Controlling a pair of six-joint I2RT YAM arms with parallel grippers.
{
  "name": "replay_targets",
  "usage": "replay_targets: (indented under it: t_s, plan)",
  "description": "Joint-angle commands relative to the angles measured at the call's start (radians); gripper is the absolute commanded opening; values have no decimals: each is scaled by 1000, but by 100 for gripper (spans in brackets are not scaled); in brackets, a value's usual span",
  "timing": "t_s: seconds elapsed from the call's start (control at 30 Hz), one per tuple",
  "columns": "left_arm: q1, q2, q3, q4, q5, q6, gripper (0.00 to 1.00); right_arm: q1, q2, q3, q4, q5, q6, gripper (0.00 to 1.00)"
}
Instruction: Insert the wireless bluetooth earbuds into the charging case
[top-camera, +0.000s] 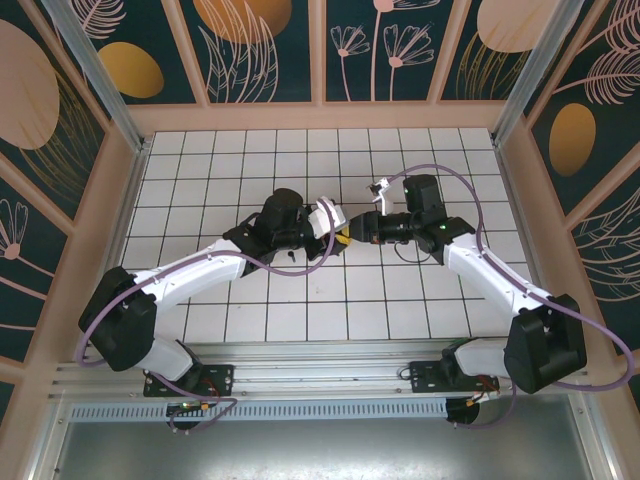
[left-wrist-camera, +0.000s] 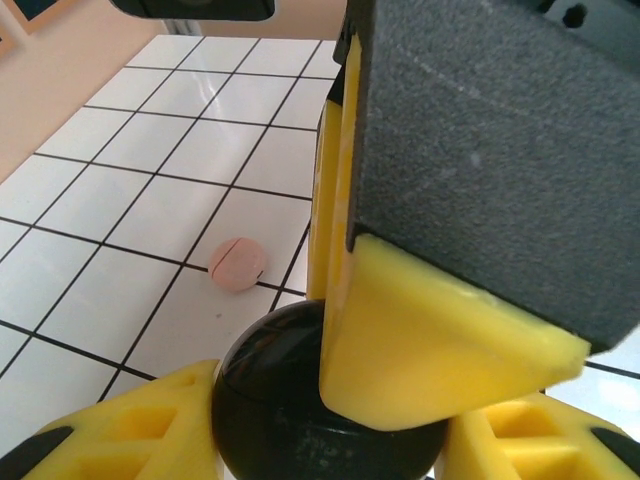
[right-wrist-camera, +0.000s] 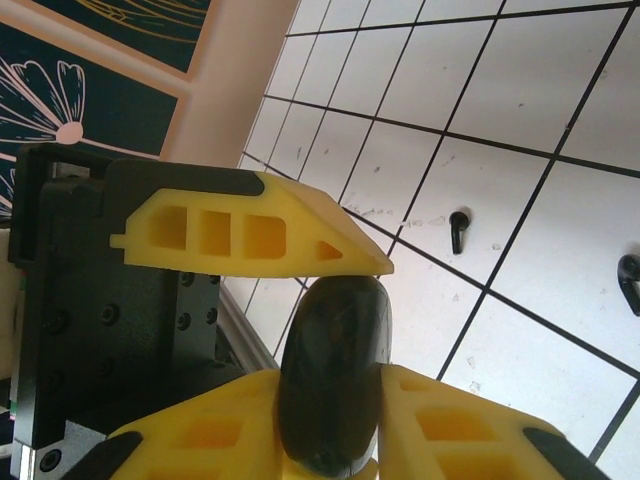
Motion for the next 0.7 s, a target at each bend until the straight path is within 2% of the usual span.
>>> replay_targets:
  t_s: [0.0,0.13,0.3,0.67]
  plan:
    - [-8,-3,38,13,29,-12,40,8,5,26,-11,24,-33,23]
    - [-8,1,56,-33,39,-9,53,2,-16,33,-56,82,-100,20]
    - [-8,-13,65,-92,37,25,64,-22,-67,29,-97,128,-229,17]
    - [-8,-42,119,-233,65,123,63,-49,-148,27,-167,120,-587,16]
